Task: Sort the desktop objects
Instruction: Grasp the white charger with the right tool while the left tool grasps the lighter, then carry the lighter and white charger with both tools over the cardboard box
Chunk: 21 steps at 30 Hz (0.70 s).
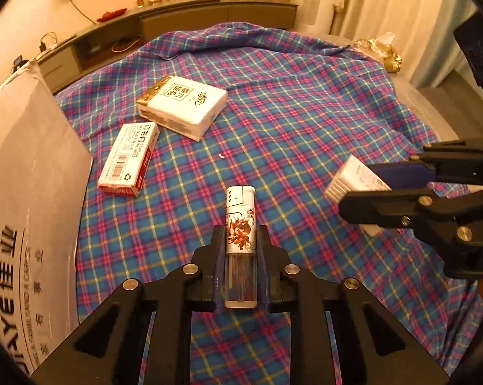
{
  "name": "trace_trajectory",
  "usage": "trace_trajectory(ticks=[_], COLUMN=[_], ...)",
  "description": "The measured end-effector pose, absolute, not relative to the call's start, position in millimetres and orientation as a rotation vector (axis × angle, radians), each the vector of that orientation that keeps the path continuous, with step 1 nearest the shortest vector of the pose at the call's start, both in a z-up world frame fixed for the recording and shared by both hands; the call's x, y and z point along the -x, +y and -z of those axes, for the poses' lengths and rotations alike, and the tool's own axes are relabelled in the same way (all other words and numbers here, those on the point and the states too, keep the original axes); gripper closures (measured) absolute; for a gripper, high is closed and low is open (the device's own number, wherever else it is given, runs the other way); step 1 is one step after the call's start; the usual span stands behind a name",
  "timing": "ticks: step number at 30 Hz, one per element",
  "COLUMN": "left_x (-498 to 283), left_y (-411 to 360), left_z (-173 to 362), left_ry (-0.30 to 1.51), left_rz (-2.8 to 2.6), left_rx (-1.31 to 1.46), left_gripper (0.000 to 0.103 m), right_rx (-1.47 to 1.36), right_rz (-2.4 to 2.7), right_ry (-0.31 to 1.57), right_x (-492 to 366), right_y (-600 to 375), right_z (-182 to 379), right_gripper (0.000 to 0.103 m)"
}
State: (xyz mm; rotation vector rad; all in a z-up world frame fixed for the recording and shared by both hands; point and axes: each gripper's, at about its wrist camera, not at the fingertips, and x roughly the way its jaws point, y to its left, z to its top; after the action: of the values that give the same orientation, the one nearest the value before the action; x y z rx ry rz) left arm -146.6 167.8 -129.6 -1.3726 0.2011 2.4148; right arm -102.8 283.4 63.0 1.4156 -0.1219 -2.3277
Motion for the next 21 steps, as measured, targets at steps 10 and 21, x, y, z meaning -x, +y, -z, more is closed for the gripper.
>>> trace_trajectory(ticks=[10, 21], left_x=[112.0, 79.9], left_y=[152.5, 127.7], left_z=[79.4, 36.7], left_ry=[0.119, 0.075], left_rz=[-2.48, -2.539], left_rx=[1.275, 1.169], left_gripper=[0.084, 0.084], right_rx=[-1.364, -1.297], right_rz=[2.359, 2.419], right_ry=[-0.07, -0.011], right_x=[93.8, 68.6], right_y=[262.2, 234.1], right_z=[-73.4, -89.9], right_gripper=[0.071, 0.071])
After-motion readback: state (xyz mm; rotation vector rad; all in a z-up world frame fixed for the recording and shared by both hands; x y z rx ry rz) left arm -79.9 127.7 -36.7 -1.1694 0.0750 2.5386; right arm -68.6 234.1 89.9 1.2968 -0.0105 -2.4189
